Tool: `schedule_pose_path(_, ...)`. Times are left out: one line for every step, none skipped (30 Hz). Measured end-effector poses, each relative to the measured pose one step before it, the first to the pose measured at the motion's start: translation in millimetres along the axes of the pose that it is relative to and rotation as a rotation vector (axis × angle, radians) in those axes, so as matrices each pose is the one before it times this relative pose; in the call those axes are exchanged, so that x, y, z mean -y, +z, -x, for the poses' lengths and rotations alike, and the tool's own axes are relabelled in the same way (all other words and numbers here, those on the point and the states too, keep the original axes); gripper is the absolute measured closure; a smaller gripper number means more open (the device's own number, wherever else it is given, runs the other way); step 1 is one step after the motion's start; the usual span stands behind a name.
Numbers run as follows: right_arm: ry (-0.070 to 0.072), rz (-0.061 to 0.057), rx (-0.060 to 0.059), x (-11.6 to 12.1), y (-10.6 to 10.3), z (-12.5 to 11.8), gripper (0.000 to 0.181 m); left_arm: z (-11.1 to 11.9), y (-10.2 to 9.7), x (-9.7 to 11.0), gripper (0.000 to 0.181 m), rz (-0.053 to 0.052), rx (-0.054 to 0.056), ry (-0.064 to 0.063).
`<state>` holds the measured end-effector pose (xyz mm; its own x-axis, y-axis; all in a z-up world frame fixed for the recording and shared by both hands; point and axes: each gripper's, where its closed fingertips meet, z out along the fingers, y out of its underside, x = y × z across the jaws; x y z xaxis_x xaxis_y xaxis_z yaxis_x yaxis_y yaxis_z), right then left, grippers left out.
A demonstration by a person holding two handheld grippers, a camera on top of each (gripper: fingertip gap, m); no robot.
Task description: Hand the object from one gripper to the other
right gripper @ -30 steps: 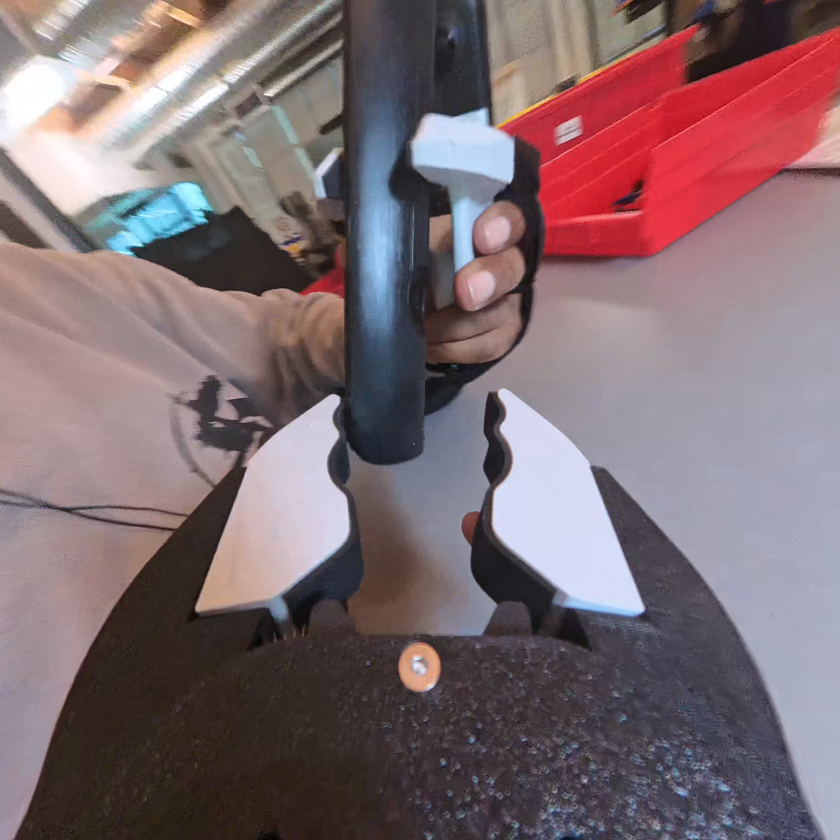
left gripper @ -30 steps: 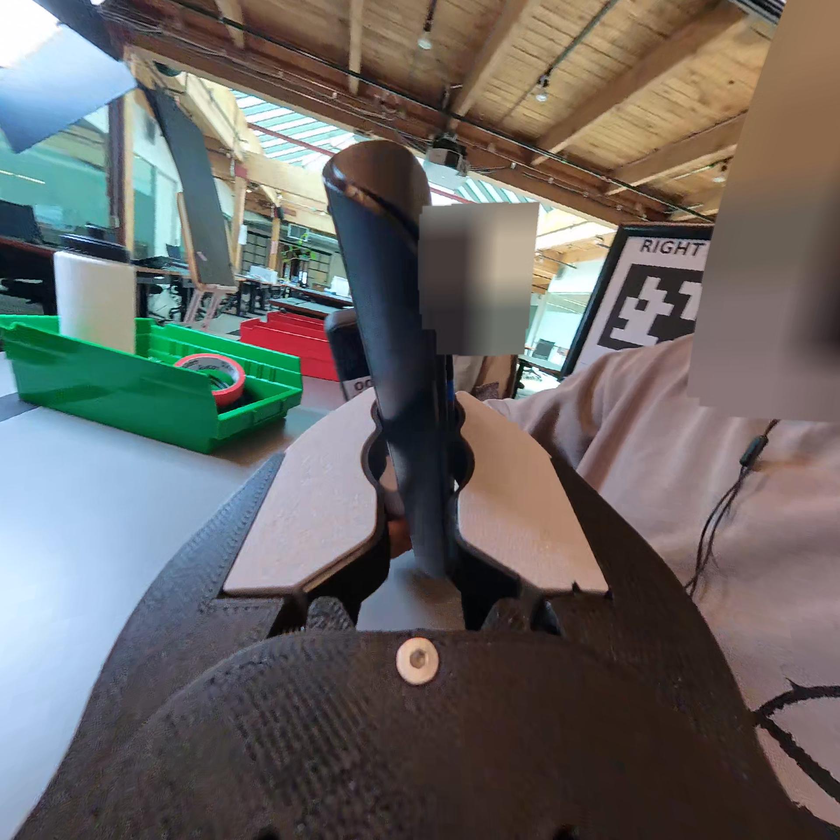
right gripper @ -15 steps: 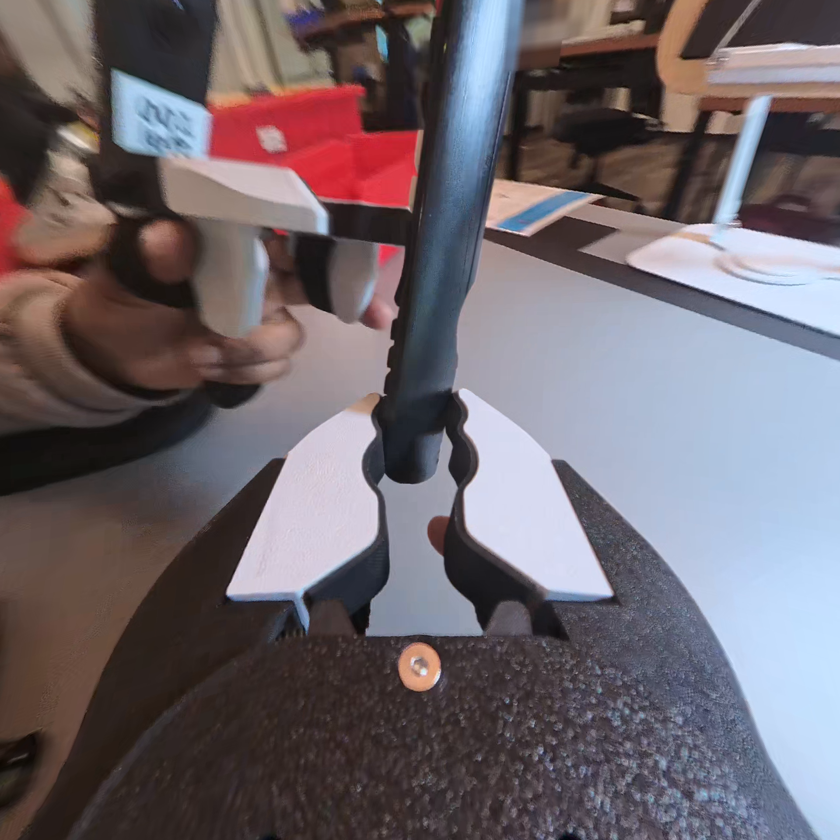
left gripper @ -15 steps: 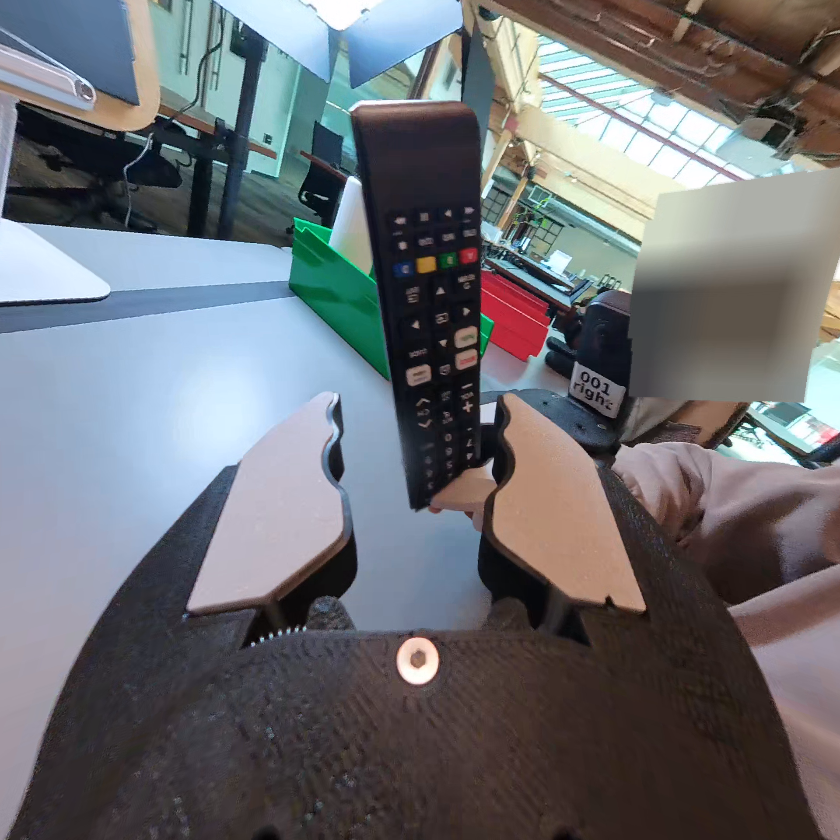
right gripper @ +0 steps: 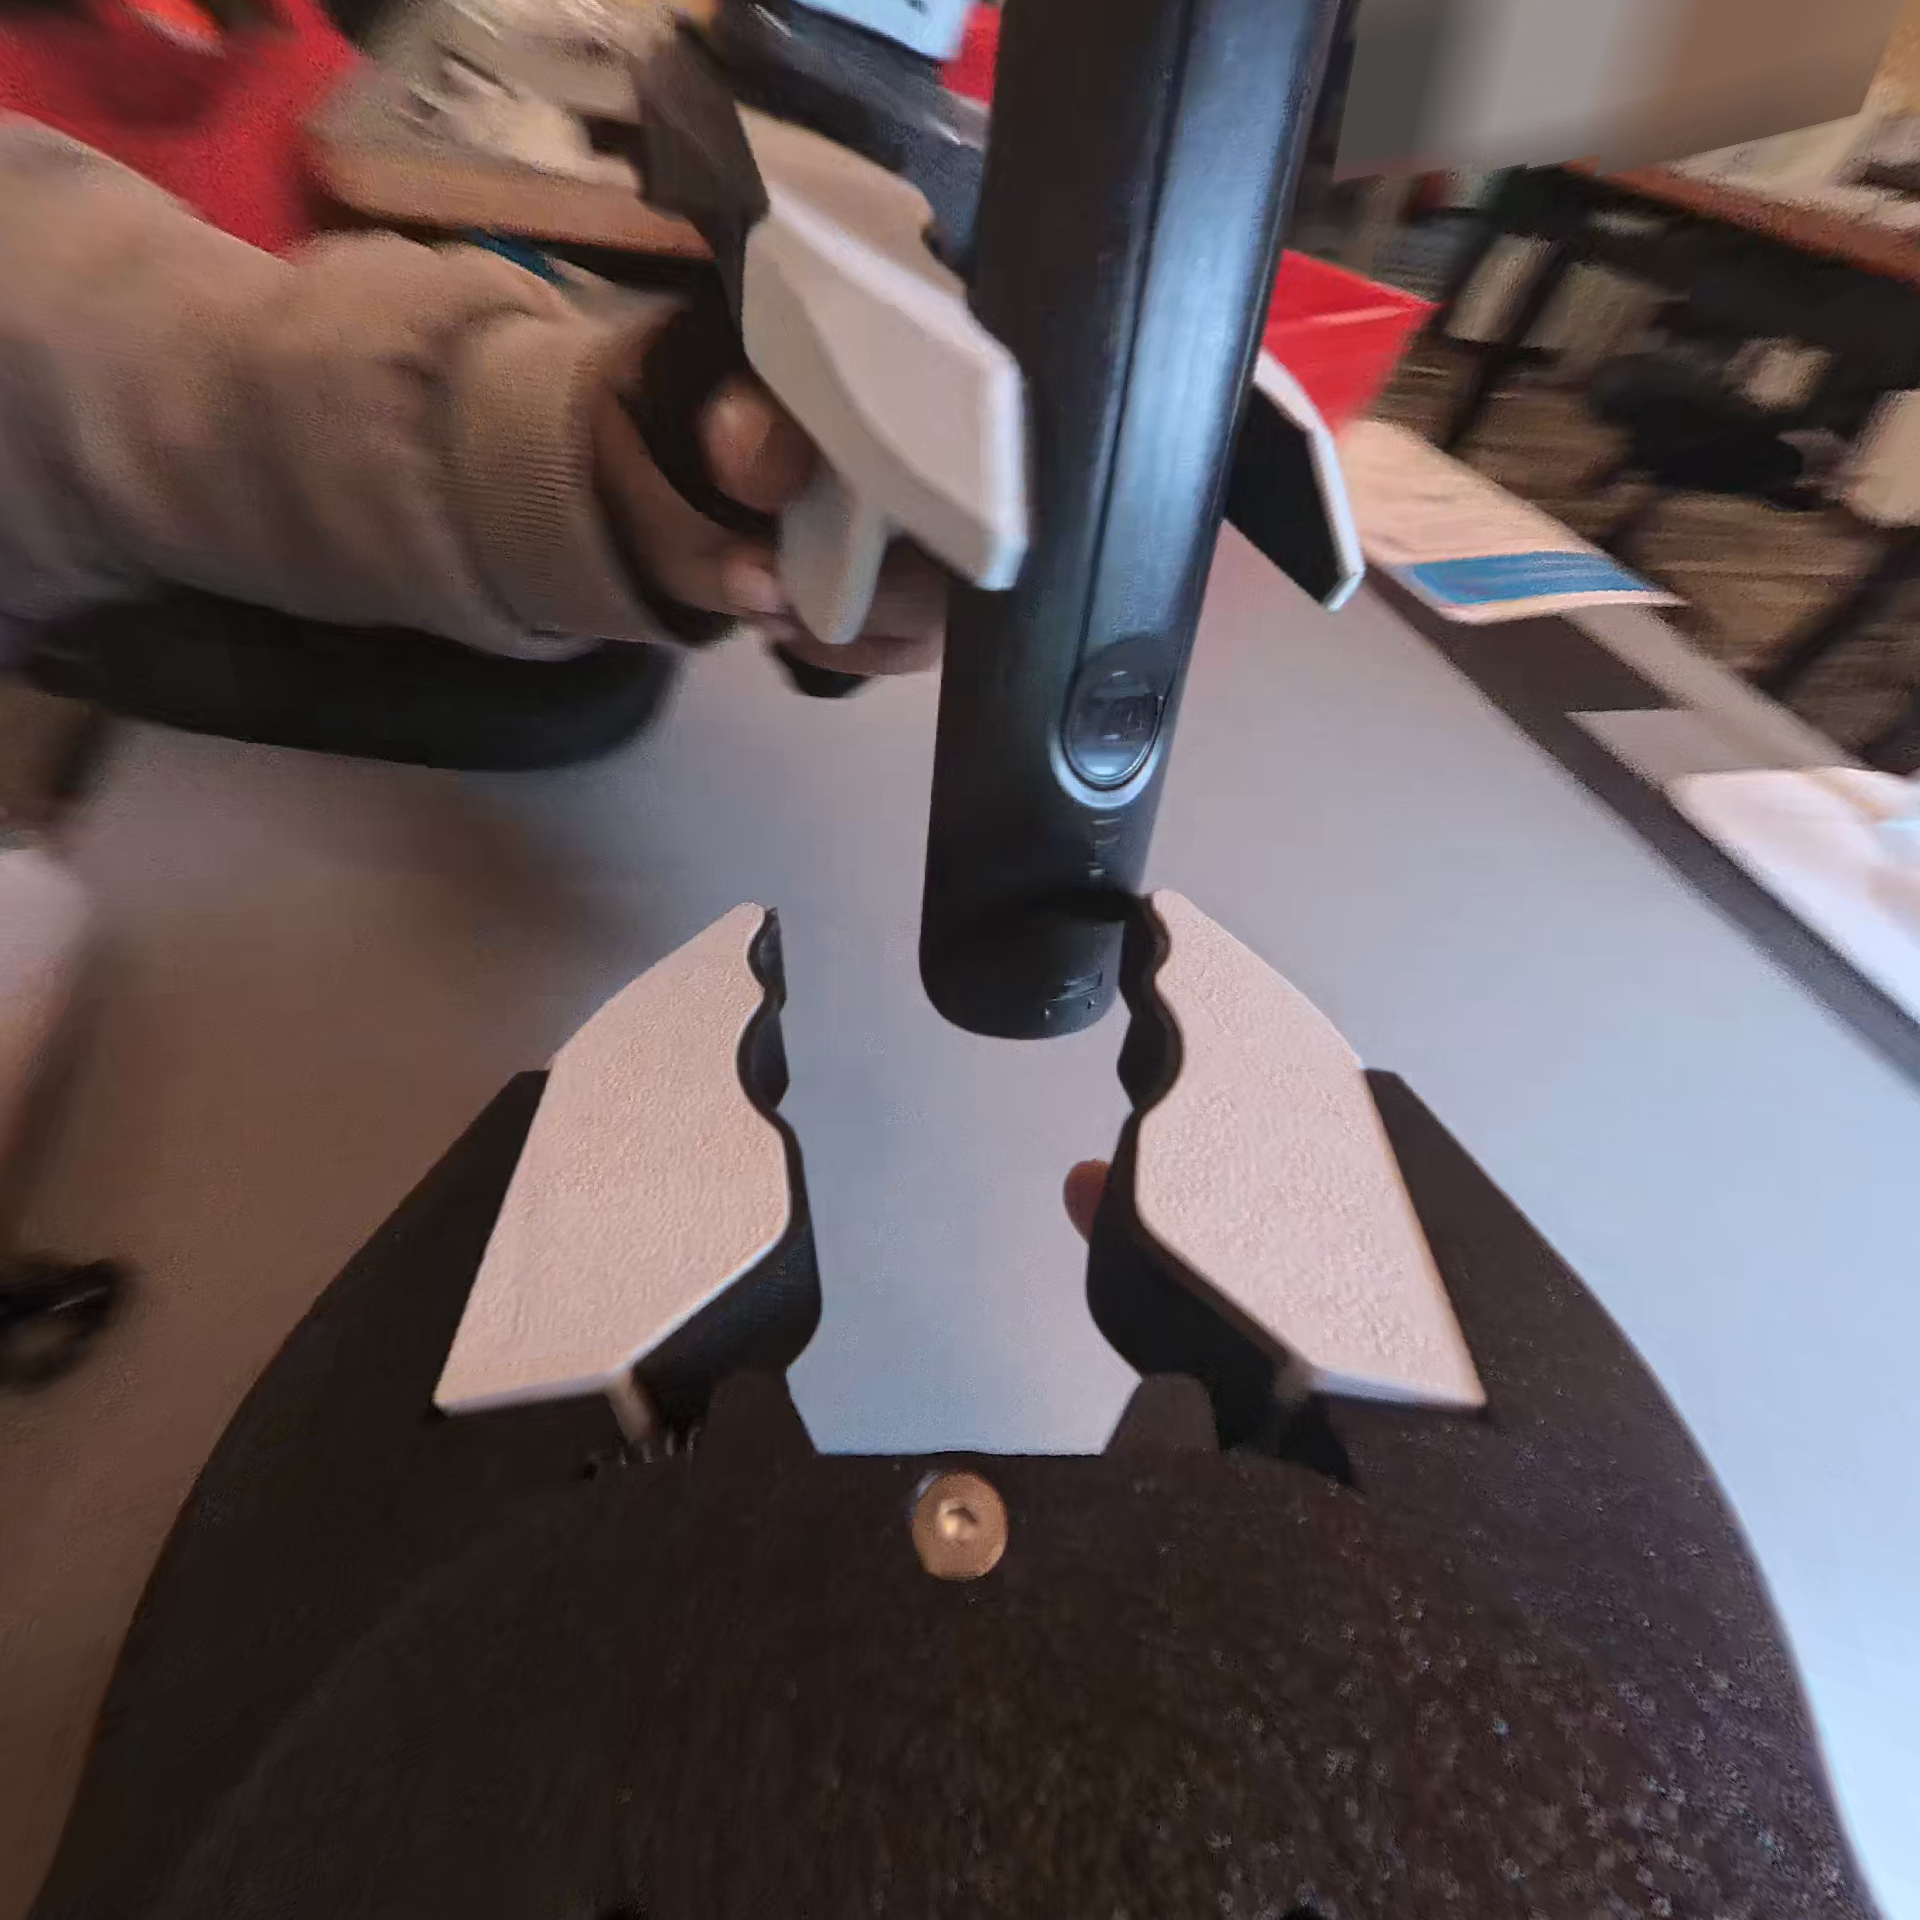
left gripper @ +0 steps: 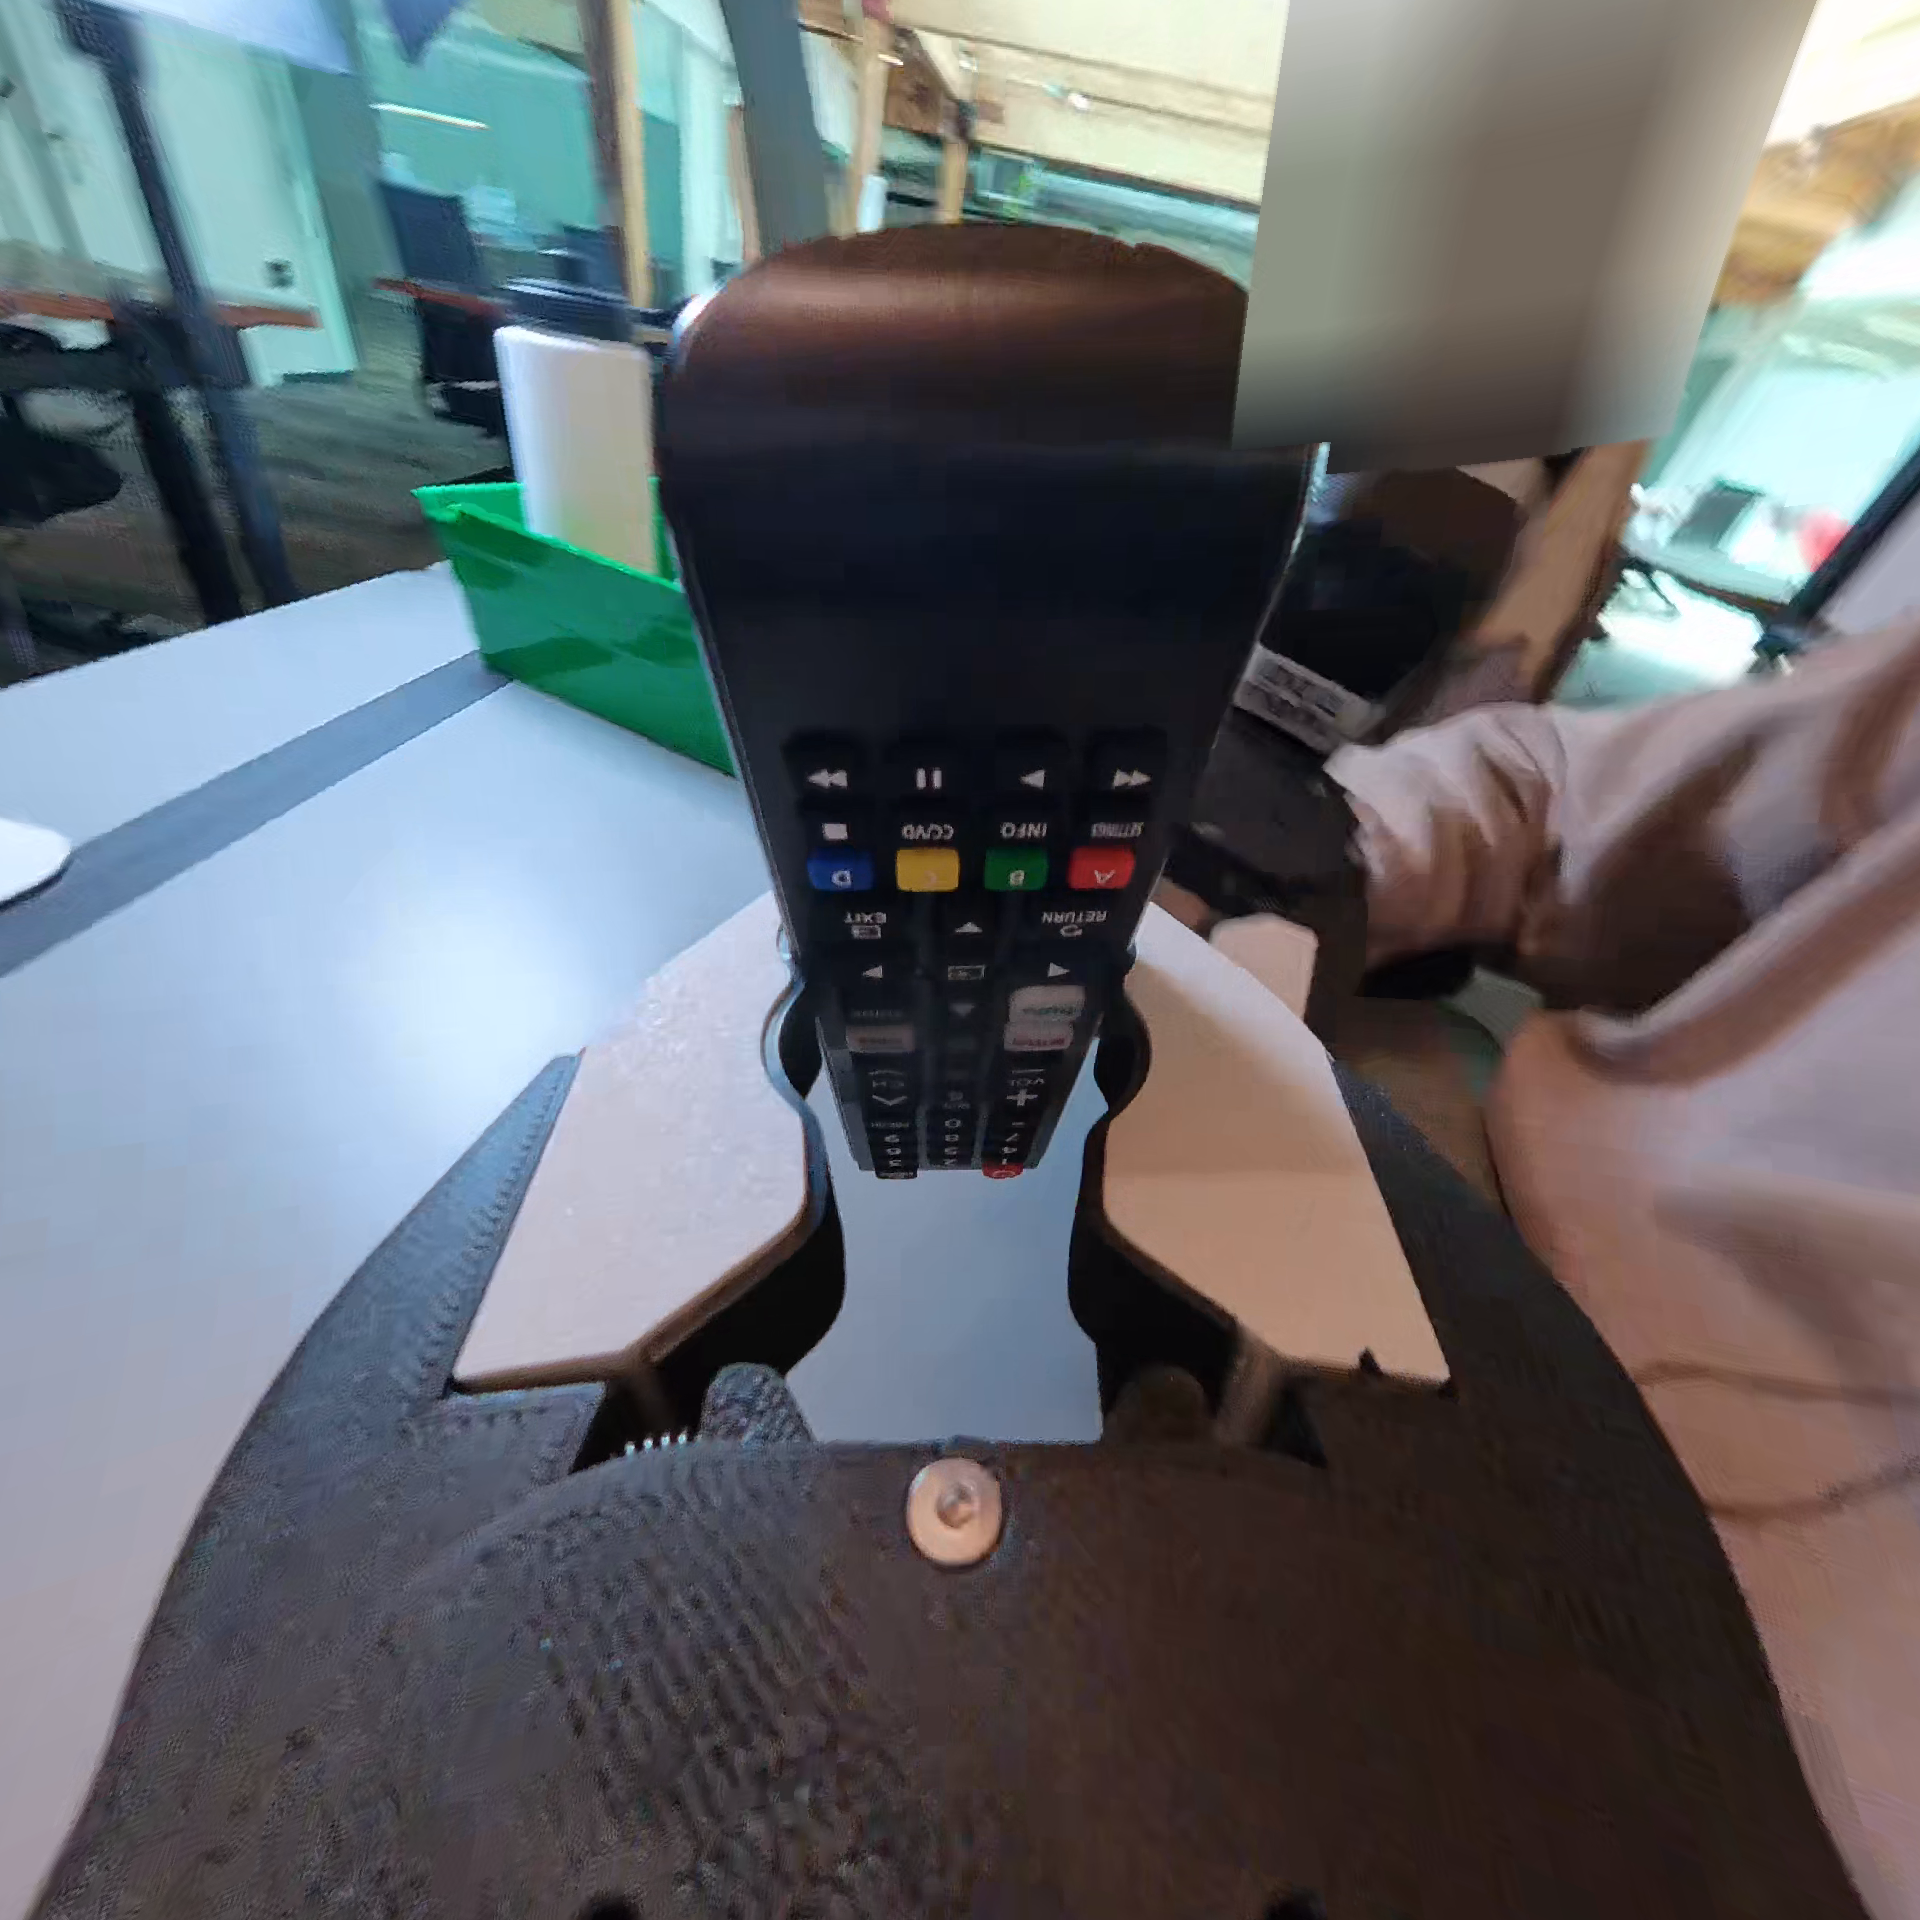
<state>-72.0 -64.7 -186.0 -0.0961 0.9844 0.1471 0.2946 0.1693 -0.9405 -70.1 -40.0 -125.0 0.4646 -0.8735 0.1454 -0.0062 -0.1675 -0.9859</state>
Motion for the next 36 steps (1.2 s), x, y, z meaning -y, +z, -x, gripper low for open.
schedule_pose_path(0.0447,-0.0315,0.1062,3.53,-5.28,9.53,0.118,-12.40,-1.71,-0.23,0.129,0.0044,-0.0726,0.0563)
schedule_pose_path(0.0524,-0.0222,0.0691,2.18,-4.28,5.19,0.117,-12.68,-1.31,2.07,0.129,-0.0189,-0.0737,0.0305)
schedule_pose_path(0.0397,-0.0067,0.0713,-0.14,-2.88,6.27,0.117,-12.12,0.06,3.47,0.129,-0.0285,-0.0758,-0.0077)
schedule_pose_path(0.0372,0.0037,0.0569,-1.92,-0.67,5.09,0.114,-10.96,1.91,2.70,0.130,-0.0215,-0.0727,-0.0258)
schedule_pose_path(0.0339,-0.0009,0.0403,-1.93,1.44,3.64,0.111,-10.19,3.46,0.76,0.130,-0.0121,-0.0655,-0.0154)
schedule_pose_path(0.0392,-0.0155,0.0750,-0.05,2.78,9.58,0.111,-9.05,4.69,-1.23,0.130,-0.0013,-0.0553,-0.0058)
schedule_pose_path(0.0599,-0.0223,0.1057,1.36,4.12,14.39,0.112,-6.78,5.42,-2.82,0.129,0.0101,-0.0391,-0.0036)
schedule_pose_path(0.0662,-0.0159,0.1128,0.68,5.32,15.27,0.113,-5.05,5.14,-3.39,0.129,0.0156,-0.0288,0.0000)
schedule_pose_path(0.0574,-0.0057,0.1055,-0.68,5.39,14.00,0.120,-4.11,4.24,-2.80,0.129,0.0139,-0.0245,-0.0024)
schedule_pose_path(0.0329,-0.0003,0.0368,-1.64,4.35,3.56,0.134,-5.63,2.73,-0.24,0.129,0.0004,-0.0383,-0.0180)
schedule_pose_path(-0.0006,-0.0178,0.0290,0.48,2.04,2.62,0.143,-4.27,1.58,2.19,0.129,-0.0122,-0.0285,-0.0290)
schedule_pose_path(0.0021,-0.0119,0.0132,1.14,0.62,1.11,0.144,-0.92,0.67,1.62,0.129,-0.0089,-0.0010,-0.0072)
schedule_pose_path(-0.0143,-0.0022,-0.0097,1.16,-0.28,-1.33,0.144,0.27,-0.59,1.10,0.129,-0.0057,0.0073,0.0056)
schedule_pose_path(-0.0150,-0.0125,-0.0178,2.76,-0.63,-1.42,0.143,0.88,-1.75,1.89,0.129,-0.0102,0.0081,0.0018)
schedule_pose_path(0.0001,-0.0287,-0.0107,5.09,-1.01,-0.37,0.144,2.10,-2.66,3.75,0.129,-0.0228,0.0125,-0.0042)
schedule_pose_path(-0.0011,-0.0348,-0.0186,6.05,-1.36,-1.42,0.144,3.31,-3.00,4.94,0.130,-0.0283,0.0190,-0.0100)
schedule_pose_path(-0.0019,-0.0330,-0.0181,5.89,-1.73,-1.35,0.144,4.45,-2.85,4.91,0.130,-0.0289,0.0252,-0.0102)
schedule_pose_path(-0.0037,-0.0275,-0.0266,5.39,-2.08,-3.09,0.144,5.60,-2.16,4.56,0.130,-0.0286,0.0376,-0.0053)
schedule_pose_path(-0.0184,-0.0202,-0.0509,4.14,-2.59,-6.43,0.144,8.25,-1.73,3.72,0.130,-0.0234,0.0608,-0.0027)
schedule_pose_path(-0.0170,-0.0206,-0.0543,4.22,-3.30,-7.45,0.145,9.71,-1.48,3.01,0.131,-0.0160,0.0736,-0.0033)
schedule_pose_path(0.0009,-0.0286,-0.0339,5.24,-3.79,-5.77,0.145,9.56,-1.57,3.21,0.132,-0.0154,0.0759,-0.0084)
schedule_pose_path(0.0099,-0.0342,-0.0336,5.98,-3.50,-5.91,0.145,10.07,-1.45,3.15,0.132,-0.0135,0.0820,-0.0147)
schedule_pose_path(-0.0061,-0.0306,-0.0542,5.17,-2.74,-7.86,0.145,10.46,-1.11,2.12,0.133,-0.0071,0.0851,-0.0226)
schedule_pose_path(-0.0365,-0.0217,-0.0736,4.10,-2.02,-9.21,0.145,8.61,-0.69,0.89,0.133,0.0000,0.0710,-0.0203)
schedule_pose_path(-0.0640,-0.0065,-0.1001,2.62,-1.39,-11.19,0.145,6.25,-0.50,0.56,0.133,-0.0030,0.0559,-0.0076)
schedule_pose_path(-0.0751,0.0158,-0.1017,0.20,-0.40,-10.60,0.145,5.56,-0.15,0.20,0.133,-0.0055,0.0529,0.0017)
schedule_pose_path(-0.0852,0.0262,-0.0899,-1.27,0.41,-8.45,0.145,4.41,0.21,-0.04,0.133,-0.0072,0.0461,0.0074)
schedule_pose_path(-0.0995,0.0364,-0.1211,-3.13,0.84,-11.19,0.145,2.94,0.49,0.62,0.132,-0.0151,0.0376,0.0090)
schedule_pose_path(-0.1009,0.0304,-0.0934,-3.05,1.45,-6.85,0.145,1.79,0.64,1.02,0.133,-0.0193,0.0303,0.0087)
schedule_pose_path(-0.0789,0.0241,-0.0514,-2.82,1.86,-0.85,0.145,1.73,0.63,-0.39,0.139,-0.0045,0.0258,0.0110)
schedule_pose_path(-0.0662,0.0112,-0.0506,-0.71,0.93,0.07,0.145,1.35,0.22,-1.68,0.151,0.0105,0.0147,0.0161)
schedule_pose_path(-0.0511,-0.0027,-0.0494,1.19,-0.37,-1.16,0.144,-2.42,-0.51,-0.03,0.150,0.0036,-0.0213,0.0174)
schedule_pose_path(-0.0233,-0.0019,-0.0152,1.68,-1.09,-0.46,0.145,-2.40,-1.15,0.65,0.151,0.0036,-0.0271,0.0088)
schedule_pose_path(-0.0082,0.0002,0.0019,1.68,-1.06,-0.11,0.145,-2.47,-0.99,0.66,0.151,0.0048,-0.0297,0.0090)
schedule_pose_path(-0.0083,-0.0197,0.0177,3.69,-1.57,1.93,0.145,-3.55,-1.47,1.70,0.152,-0.0028,-0.0392,0.0152)
schedule_pose_path(0.0005,-0.0317,0.0420,4.49,-1.53,4.61,0.146,-4.19,-1.70,2.34,0.152,-0.0046,-0.0442,0.0120)
